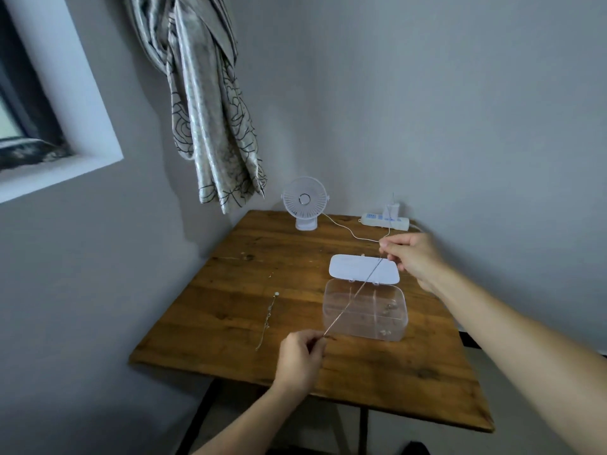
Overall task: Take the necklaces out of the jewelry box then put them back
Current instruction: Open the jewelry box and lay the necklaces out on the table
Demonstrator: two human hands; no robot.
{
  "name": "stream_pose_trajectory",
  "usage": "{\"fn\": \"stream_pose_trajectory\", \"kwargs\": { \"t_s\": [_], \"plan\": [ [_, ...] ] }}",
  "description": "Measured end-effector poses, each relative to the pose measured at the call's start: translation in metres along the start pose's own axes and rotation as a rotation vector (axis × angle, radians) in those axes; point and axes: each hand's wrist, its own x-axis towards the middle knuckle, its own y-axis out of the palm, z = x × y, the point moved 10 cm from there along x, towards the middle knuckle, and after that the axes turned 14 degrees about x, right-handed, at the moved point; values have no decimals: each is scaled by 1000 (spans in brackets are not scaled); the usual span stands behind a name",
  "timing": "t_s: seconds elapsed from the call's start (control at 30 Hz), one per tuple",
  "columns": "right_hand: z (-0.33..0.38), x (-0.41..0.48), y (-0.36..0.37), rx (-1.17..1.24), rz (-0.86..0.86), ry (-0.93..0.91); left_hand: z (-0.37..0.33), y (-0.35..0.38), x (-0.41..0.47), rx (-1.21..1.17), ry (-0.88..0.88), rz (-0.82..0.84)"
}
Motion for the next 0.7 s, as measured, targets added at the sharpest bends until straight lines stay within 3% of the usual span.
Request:
{"fn": "stream_pose_trajectory", "kwargs": {
  "t_s": [0.17,0.37,0.6,0.7],
  "plan": [
    [-20,13,77,-26,83,31,46,-33,-16,213,-65,-161],
    [-72,49,160,-141,156,93,70,-55,-13,512,101,-293],
    [-127,92,220,-446,256,84,100,-39,14,668,157,-211],
    [-149,102,234,-546,322,96,107,-35,18,654,202,-248]
  ]
}}
